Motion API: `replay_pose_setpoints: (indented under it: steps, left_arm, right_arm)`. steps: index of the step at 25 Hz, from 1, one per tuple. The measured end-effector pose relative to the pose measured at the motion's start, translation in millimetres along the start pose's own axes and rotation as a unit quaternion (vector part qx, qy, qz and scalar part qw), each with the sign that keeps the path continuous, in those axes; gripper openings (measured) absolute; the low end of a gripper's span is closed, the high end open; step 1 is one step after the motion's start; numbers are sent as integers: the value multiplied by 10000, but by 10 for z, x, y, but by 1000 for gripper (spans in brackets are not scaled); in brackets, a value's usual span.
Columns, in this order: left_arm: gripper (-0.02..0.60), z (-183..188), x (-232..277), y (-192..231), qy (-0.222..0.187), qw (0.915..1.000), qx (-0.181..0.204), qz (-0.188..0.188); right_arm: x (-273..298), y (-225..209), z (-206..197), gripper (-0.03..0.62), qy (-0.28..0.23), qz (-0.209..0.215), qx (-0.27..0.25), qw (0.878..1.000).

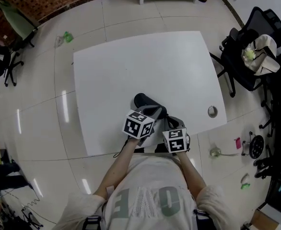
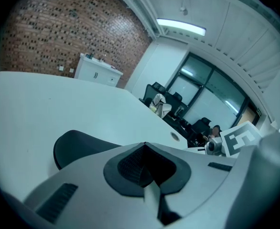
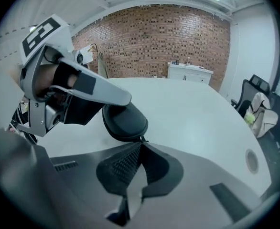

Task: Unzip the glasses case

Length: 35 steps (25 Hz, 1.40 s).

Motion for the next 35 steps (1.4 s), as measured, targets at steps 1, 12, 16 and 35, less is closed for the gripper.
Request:
replay_pose_setpoints:
  steps: [1, 12, 16, 35]
  left_arm:
    - [3, -2, -5, 3, -25, 10000, -49, 3]
    - [3, 55, 79, -15, -284, 9980, -498, 277]
    - [3, 87, 101, 13, -359, 9972, -471, 464]
    - [3, 615, -732, 99, -3341, 9348, -377, 1145]
  right_arm:
    - [16, -39, 29, 0, 14, 69, -151, 9999]
    - [237, -326, 306, 0, 45, 1658, -3200, 9328]
    - [357, -324, 381, 0, 59, 1995, -3780, 9040]
    - [-647, -823, 1191, 0, -2292, 1795, 1187, 9493]
Point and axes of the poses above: the fingertips, and each gripper's own axes: x forward along the fingers, y to its left, z out of its top, the point moved 2 cm from there along -x, backward along the fingers, and after that the axes turned 3 degrees about -x, right-handed, at the moved point
